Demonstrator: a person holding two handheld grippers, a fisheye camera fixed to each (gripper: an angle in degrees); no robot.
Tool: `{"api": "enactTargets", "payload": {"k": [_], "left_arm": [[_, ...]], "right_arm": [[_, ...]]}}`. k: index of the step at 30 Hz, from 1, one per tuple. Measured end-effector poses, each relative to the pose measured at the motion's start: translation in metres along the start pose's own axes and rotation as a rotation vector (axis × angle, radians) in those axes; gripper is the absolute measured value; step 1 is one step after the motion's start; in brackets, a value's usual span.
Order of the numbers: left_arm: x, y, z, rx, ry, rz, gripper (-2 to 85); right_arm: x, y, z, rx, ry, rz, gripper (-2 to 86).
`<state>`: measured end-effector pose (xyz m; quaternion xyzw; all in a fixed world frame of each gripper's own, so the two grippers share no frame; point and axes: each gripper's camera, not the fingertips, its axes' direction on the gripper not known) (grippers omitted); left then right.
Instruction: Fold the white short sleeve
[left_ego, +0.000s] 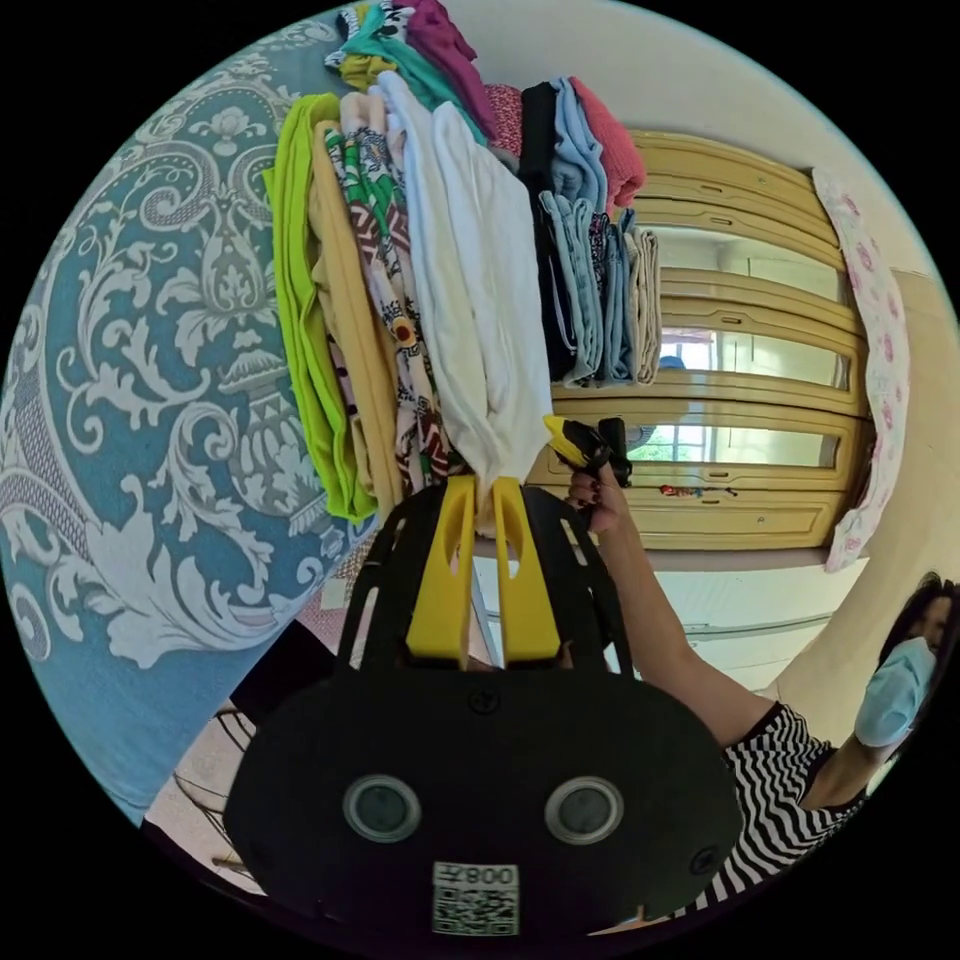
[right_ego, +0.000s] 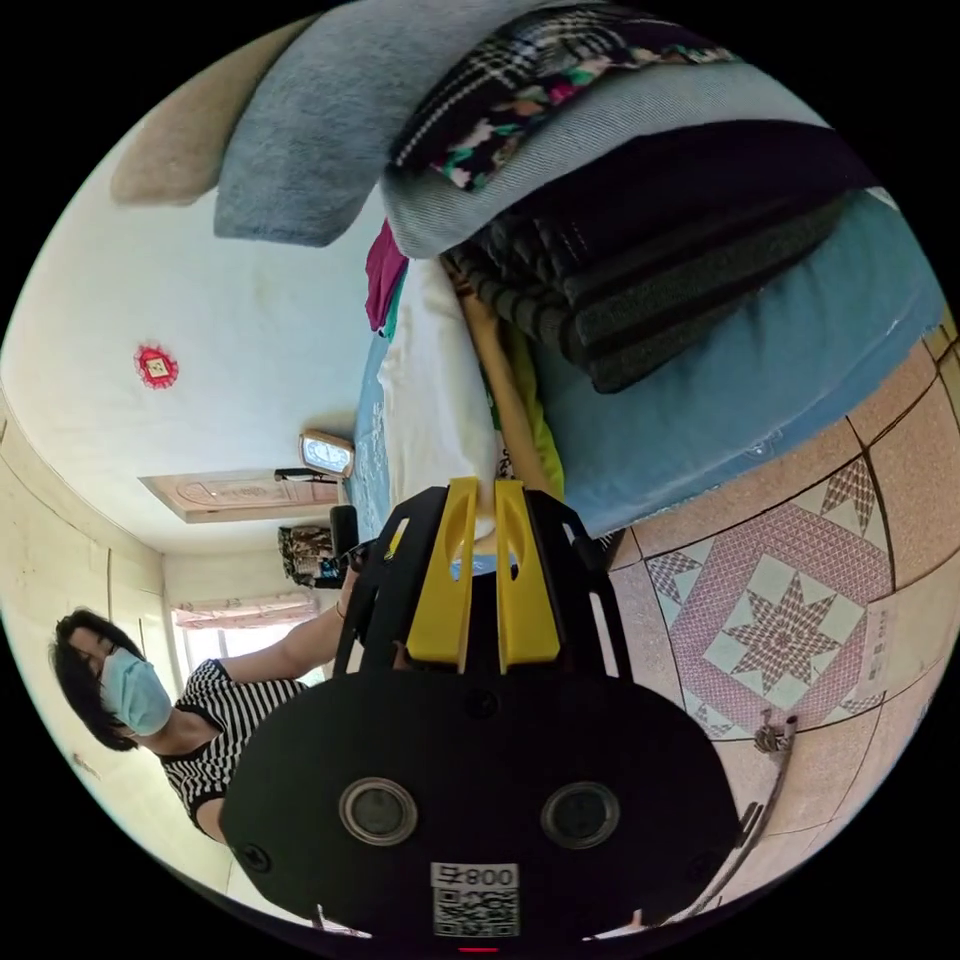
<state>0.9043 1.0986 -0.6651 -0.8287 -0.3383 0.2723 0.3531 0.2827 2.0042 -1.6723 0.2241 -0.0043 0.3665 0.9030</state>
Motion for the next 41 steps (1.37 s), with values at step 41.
{"api": "enactTargets", "payload": {"k": [41], "left_arm": [[-0.021,-0.130,-0.107,0.180,-0.177,0.212,5.8]], "right_arm": [[0.022,0.035,0.068,0.447,0.266,-0.218,0.1]]}}
